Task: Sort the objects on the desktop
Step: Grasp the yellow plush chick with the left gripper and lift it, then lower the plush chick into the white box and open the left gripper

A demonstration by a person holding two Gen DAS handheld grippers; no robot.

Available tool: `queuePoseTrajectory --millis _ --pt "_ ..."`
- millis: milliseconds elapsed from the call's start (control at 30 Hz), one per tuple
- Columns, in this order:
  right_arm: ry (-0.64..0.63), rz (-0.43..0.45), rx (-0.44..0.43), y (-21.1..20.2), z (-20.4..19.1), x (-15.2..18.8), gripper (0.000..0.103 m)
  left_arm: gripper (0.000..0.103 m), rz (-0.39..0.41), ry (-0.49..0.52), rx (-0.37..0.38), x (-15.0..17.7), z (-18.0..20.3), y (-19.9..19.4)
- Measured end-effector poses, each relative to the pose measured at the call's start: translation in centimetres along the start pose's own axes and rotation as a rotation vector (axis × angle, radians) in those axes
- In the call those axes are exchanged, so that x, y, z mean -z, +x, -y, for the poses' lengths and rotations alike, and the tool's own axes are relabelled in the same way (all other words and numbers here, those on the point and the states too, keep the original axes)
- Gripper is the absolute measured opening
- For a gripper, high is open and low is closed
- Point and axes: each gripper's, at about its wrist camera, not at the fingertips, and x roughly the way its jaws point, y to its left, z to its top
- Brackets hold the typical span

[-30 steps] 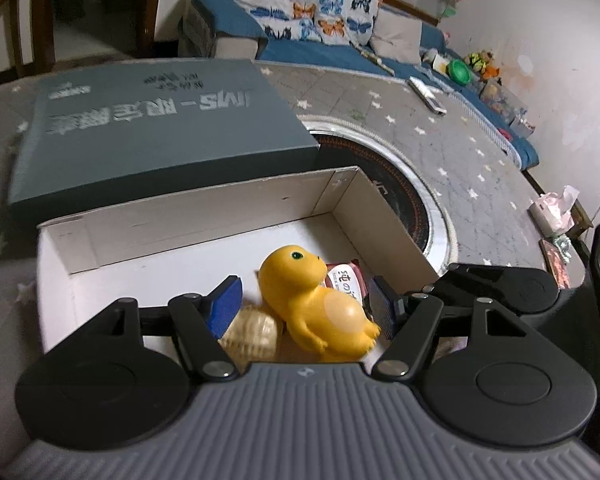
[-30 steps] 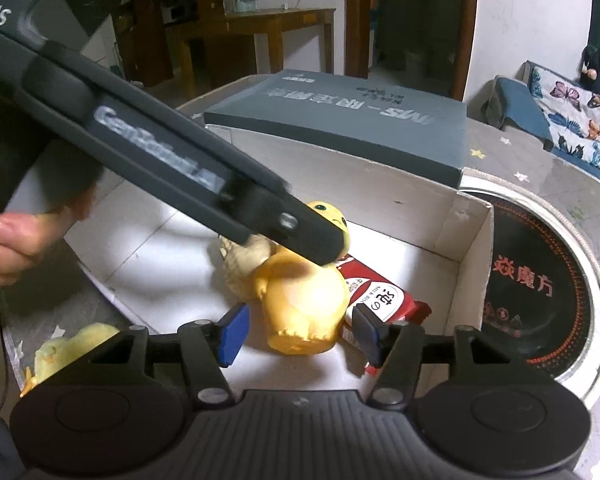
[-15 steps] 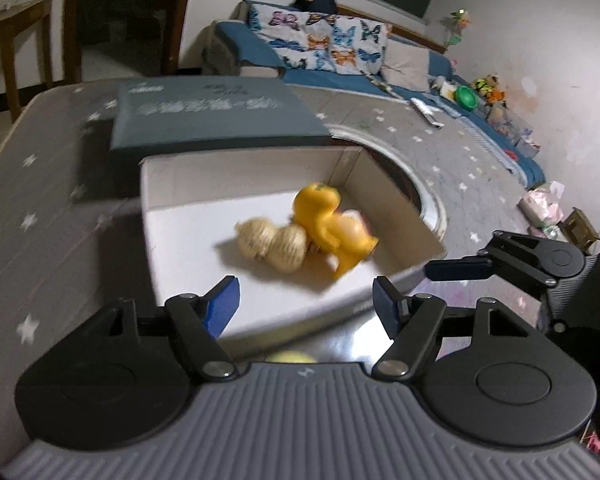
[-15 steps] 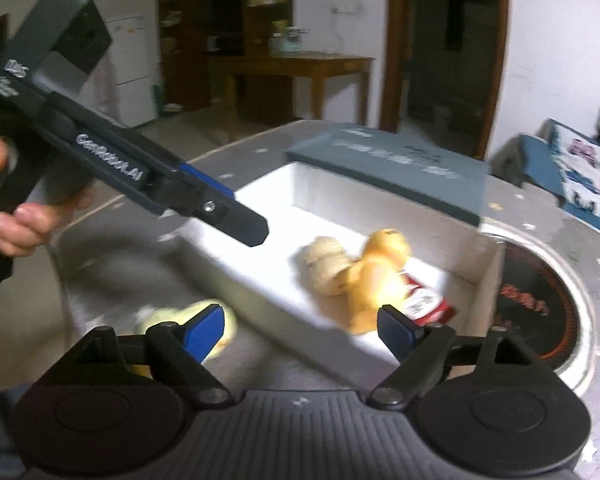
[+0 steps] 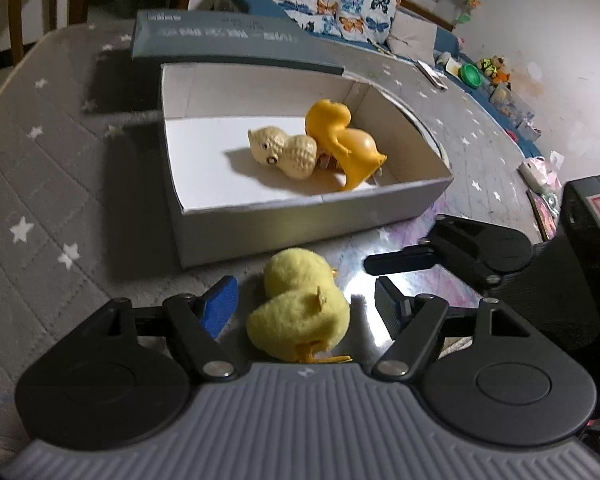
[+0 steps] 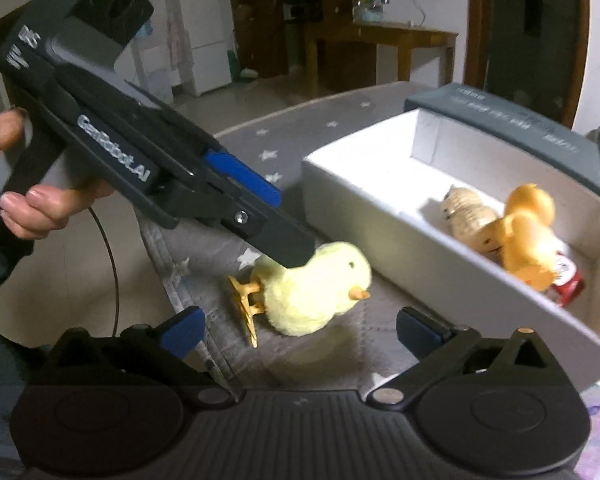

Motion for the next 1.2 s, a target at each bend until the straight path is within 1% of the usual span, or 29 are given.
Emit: queuePoseTrajectory --millis 167,333,433,500,533,600,633,700,833,933,1067,1133,1200 --pt "0.030 -0.019 -0.021 1.6 1.1 0.7 0.103 0.074 -0.045 -0.011 0.013 0.2 -0.4 1.5" --pt "0.044 -0.023 -0.027 1.7 2.4 1.7 0.103 0.074 -0.063 -0.013 0.013 0.4 -0.3 2.3" --pt "0.040 -0.016 -0.034 1.5 2.9 2.0 0.099 0.073 -0.073 -0.013 0.014 0.5 -0.3 2.8" --pt "0.037 -0.019 -0.041 1.2 3.0 2.1 0.091 0.073 -0.081 -0.014 0.014 0.6 -0.2 3.2" --pt "0.035 -0.021 -0.043 1.2 3.0 2.2 0.090 0.072 -0.084 -0.014 0.014 0.6 -0.2 3.3" --pt "0.026 -0.020 -0.041 0.6 3.2 2.6 0.083 0.067 -0.089 -0.015 0.013 0.6 -0.2 3.5" --pt "0.023 -0.020 -0.040 0.2 3.4 2.9 0.083 0.063 -0.089 -0.018 0.014 0.6 -0.2 3.4" --pt "0.013 -0.016 -0.033 -0.7 3.7 3.3 0.082 0.062 -0.084 -0.033 0.030 0.5 -0.3 2.9" --pt "-0.010 0.002 -0.025 -2.9 3.6 3.8 0.081 0.062 -0.041 -0.007 0.038 -0.2 0.9 1.1" --pt "-0.048 0.038 0.002 -5.2 3.4 3.5 0.081 0.062 0.011 0.026 0.035 -1.4 1.9 -0.4" --pt "-0.089 0.100 0.041 -7.8 3.5 2.2 0.081 0.062 0.090 0.057 0.023 -4.2 2.3 -1.6" --pt "-0.100 0.133 0.060 -8.5 4.2 1.1 0.081 0.062 0.115 0.058 0.007 -5.8 2.1 -1.5" --pt "-0.099 0.154 0.075 -8.4 5.0 0.1 0.081 0.062 0.122 0.049 -0.002 -7.4 1.6 -0.9"
